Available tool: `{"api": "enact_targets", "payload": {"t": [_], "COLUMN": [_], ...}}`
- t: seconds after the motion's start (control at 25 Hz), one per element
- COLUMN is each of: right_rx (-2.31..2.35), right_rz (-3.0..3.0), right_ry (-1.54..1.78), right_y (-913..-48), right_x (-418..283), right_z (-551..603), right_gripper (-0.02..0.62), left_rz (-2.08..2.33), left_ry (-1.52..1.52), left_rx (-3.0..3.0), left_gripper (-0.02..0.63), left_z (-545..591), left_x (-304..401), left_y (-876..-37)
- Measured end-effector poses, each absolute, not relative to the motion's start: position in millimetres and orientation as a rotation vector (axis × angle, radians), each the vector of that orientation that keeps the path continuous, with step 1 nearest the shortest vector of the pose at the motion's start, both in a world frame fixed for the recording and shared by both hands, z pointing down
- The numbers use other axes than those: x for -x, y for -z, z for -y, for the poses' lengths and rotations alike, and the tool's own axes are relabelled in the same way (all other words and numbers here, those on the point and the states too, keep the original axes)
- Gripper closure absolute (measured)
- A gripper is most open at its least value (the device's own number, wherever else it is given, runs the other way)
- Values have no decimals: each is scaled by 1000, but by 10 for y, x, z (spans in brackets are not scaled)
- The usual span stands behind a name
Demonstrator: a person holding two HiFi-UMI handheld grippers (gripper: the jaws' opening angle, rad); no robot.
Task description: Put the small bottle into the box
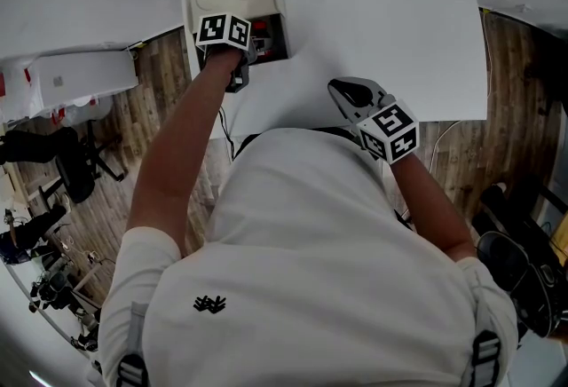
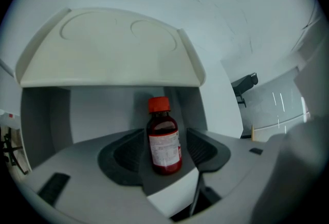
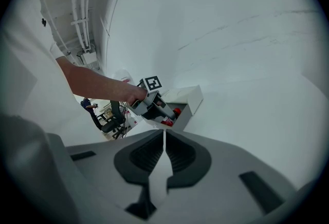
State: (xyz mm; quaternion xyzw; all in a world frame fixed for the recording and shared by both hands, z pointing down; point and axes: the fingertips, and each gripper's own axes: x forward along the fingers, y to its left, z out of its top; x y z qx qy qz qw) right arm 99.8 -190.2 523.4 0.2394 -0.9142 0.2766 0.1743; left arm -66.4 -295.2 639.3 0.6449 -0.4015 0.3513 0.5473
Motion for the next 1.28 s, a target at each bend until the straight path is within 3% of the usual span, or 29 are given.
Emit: {"api": "enact_targets", "payload": {"t": [1.28], "right_rx": [-640], "right_rz": [2600], "right_ry": [-704], "right_y": [-5181], "right_x": [-717], "right_z": [1728], "right_gripper": [578], "left_rz": [1018], "left_ry": [-715], "left_rx": [-1664], "left_gripper": [339], "left_z": [2811], "left_x": [929], "left_y": [-6022]}}
